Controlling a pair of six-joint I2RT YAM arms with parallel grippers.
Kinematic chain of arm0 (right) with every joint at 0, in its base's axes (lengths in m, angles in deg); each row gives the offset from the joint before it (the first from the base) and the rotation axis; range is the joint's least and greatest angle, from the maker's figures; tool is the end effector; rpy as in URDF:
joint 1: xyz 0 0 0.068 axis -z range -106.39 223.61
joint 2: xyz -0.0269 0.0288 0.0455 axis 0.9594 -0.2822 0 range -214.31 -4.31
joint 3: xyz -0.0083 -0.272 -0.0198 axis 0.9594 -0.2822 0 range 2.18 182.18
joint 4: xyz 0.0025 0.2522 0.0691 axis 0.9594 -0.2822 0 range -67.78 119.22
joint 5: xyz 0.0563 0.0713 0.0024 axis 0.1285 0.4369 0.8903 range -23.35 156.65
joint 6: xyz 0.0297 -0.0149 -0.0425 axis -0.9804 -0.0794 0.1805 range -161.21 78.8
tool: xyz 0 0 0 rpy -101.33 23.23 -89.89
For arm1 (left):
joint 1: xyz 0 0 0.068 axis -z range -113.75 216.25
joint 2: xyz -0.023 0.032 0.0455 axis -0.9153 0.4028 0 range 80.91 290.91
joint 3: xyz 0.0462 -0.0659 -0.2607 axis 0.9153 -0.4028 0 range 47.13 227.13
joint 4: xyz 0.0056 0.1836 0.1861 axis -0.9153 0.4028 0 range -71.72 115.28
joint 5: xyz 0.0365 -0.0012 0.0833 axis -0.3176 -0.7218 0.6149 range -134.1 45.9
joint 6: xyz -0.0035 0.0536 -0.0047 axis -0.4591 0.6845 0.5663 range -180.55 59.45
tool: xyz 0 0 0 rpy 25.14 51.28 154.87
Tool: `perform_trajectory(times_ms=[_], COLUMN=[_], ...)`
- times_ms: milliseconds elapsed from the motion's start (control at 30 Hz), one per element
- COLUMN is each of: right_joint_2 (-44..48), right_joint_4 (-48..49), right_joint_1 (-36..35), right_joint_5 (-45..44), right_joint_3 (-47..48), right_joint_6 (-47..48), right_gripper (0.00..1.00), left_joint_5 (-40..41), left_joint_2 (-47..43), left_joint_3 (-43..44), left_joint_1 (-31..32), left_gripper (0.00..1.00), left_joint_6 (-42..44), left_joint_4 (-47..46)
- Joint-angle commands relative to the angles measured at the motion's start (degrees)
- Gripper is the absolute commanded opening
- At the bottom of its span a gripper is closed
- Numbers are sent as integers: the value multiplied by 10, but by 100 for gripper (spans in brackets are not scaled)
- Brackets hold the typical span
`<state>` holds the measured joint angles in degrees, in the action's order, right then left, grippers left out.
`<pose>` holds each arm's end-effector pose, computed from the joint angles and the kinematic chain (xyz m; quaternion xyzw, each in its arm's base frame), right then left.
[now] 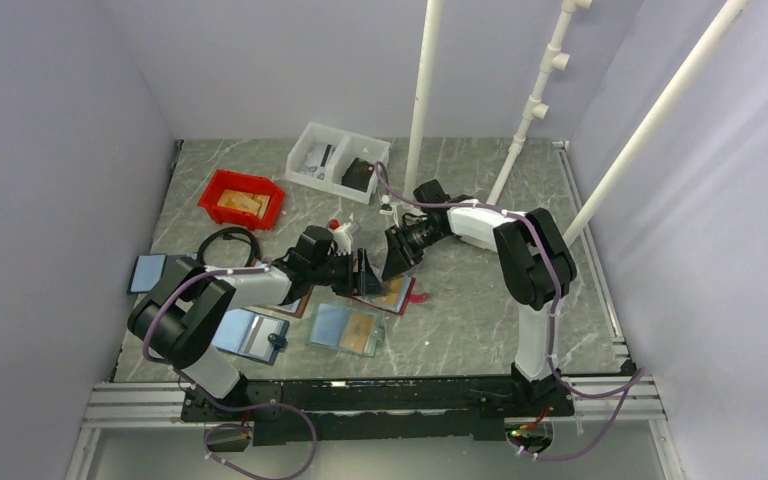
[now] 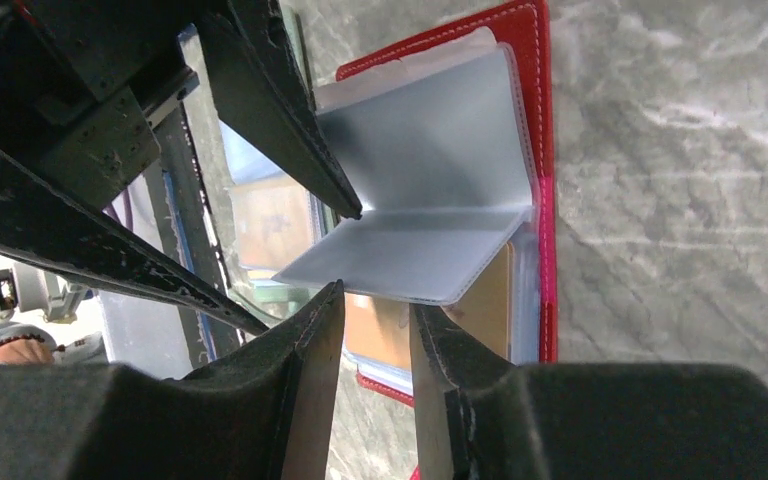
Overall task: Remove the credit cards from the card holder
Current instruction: Remove the credit card from the card holder.
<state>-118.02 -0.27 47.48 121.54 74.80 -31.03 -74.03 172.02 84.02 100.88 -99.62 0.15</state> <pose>0.3299 0.1943 0.1503 -0.3464 0.8070 0.4707 0.0851 0.2383 -0.1862 0.1520 0.0837 0.8650 -0.4468 0.2123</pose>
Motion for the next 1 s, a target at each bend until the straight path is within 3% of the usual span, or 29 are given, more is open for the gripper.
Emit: perform_trajectory(times_ms=[0,233,533,967], right_joint_2=[-17,-16,-9,28], right_joint_4=[-2,-8,-12,-48], right_joint_1=[-9,-25,-26,-25], right_joint_5=[30,33,24,-3], right_joint_3=[31,37,38,44], right_joint_6=[3,6,10,60], right_gripper=[32,33,35,48], left_joint_5=[11,41,89,85], left_joint_2=[-18,1,11,12], left_joint_3=[30,59,74,65], left_joint_1=[-2,-2,-2,-9], left_gripper=[67,68,61,54], left_joint_6=[46,70,66,57], left_joint_4=[53,107,138,121])
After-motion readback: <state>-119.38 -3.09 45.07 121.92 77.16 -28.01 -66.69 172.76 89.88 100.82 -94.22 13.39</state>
